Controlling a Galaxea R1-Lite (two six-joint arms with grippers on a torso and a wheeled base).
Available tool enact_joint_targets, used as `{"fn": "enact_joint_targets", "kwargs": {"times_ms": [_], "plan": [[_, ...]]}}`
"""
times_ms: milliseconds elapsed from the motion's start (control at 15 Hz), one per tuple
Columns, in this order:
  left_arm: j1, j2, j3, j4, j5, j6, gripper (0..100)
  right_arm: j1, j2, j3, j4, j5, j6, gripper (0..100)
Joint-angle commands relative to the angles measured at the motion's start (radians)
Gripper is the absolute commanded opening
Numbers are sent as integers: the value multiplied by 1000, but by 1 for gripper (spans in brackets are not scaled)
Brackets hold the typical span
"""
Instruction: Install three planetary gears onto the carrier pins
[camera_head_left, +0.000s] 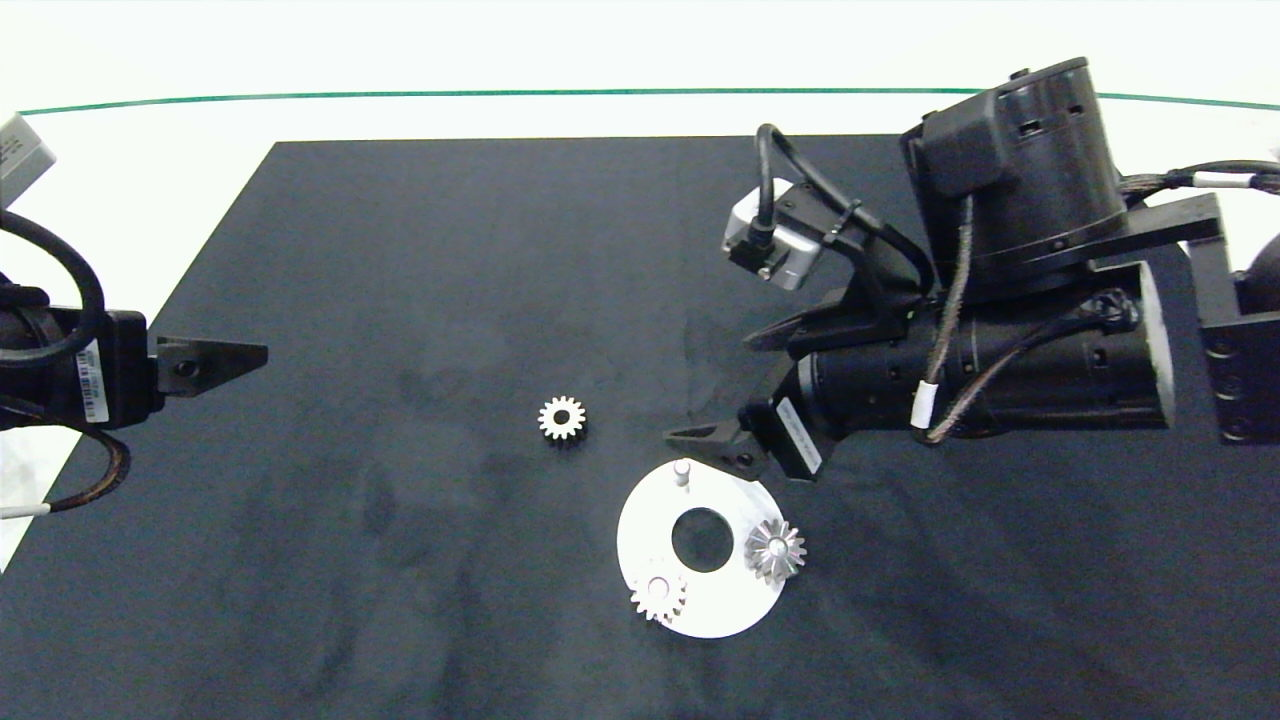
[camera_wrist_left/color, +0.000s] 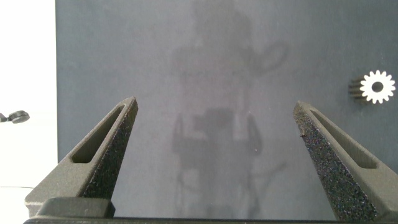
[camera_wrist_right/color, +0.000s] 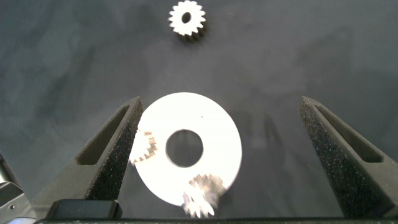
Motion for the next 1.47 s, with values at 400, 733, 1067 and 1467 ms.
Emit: {"fn": "enact_joint_targets", "kwargs": {"times_ms": [400, 733, 1067, 1467], "plan": [[13, -35, -17, 24, 2, 1, 100, 46, 199, -143, 10, -7, -24, 100], [11, -41, -20, 26, 2, 1, 100, 74, 304, -224, 9, -13, -25, 100], [11, -41, -20, 26, 2, 1, 100, 88, 368, -304, 9, -59, -47, 100], [11, -46, -19, 26, 2, 3, 100, 94, 409, -358, 10, -96, -56, 100]]}}
